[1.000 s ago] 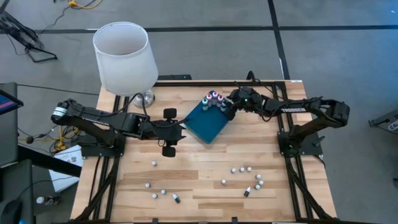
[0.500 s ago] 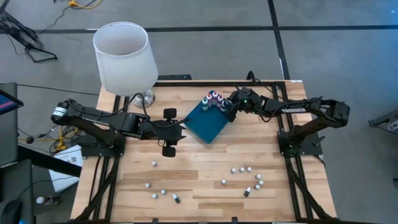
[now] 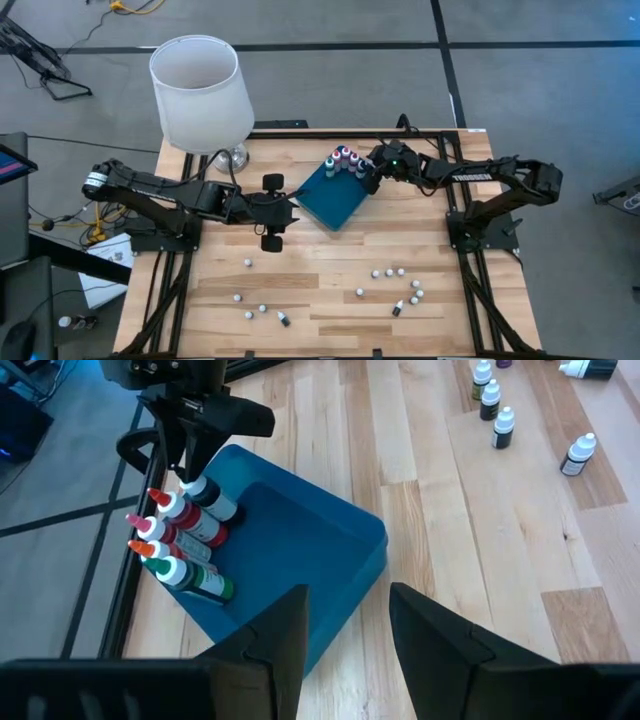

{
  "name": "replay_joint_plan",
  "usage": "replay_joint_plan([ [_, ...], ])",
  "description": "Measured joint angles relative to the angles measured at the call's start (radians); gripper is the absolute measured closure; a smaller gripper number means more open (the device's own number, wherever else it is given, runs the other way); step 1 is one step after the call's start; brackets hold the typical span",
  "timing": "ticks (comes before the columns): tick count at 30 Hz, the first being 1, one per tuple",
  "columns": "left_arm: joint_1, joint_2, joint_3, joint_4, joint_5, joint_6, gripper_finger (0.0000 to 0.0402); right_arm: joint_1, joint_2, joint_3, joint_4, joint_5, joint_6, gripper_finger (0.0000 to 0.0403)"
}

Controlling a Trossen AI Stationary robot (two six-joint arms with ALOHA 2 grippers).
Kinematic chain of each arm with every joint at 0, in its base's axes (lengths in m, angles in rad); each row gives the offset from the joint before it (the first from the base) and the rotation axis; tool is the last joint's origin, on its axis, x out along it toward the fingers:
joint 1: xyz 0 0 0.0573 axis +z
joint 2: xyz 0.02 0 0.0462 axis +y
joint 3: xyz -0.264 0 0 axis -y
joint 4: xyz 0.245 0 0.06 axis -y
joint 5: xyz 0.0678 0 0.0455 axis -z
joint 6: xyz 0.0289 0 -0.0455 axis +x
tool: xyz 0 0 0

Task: Pick & Place food coloring
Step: Put the large black food coloring bottle into the blue container, then put the small brown food coloring bottle into the blue container

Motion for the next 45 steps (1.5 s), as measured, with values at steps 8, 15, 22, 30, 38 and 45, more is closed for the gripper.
replay_joint_plan([
  [8,0.0,0.0,0.0,0.0,0.0,0.0,0.0266,0.0,0.0,0.0,0.005,0.001,-0.018,0.0226],
  [15,0.0,0.0,0.0,0.0,0.0,0.0,0.0266,-0.001,-0.014,0.0,0.014,0.001,-0.019,0.0191],
  [22,0.0,0.0,0.0,0.0,0.002,0.0,0.0266,-0.001,-0.118,0.0,0.007,0.003,-0.025,0.0179],
  [30,-0.001,0.0,0.0,-0.144,0.122,-0.025,0.0266,0.094,-0.321,0.0,-0.07,-0.024,-0.084,0.0179],
  [38,-0.058,0.0,0.0,-0.342,0.175,-0.279,0.0266,0.31,-0.502,0.0,-0.181,-0.057,-0.144,0.018],
  [45,-0.182,-0.001,-0.08,-0.361,0.193,-0.459,0.0266,0.52,-0.583,0.0,-0.332,-0.08,-0.15,0.018],
])
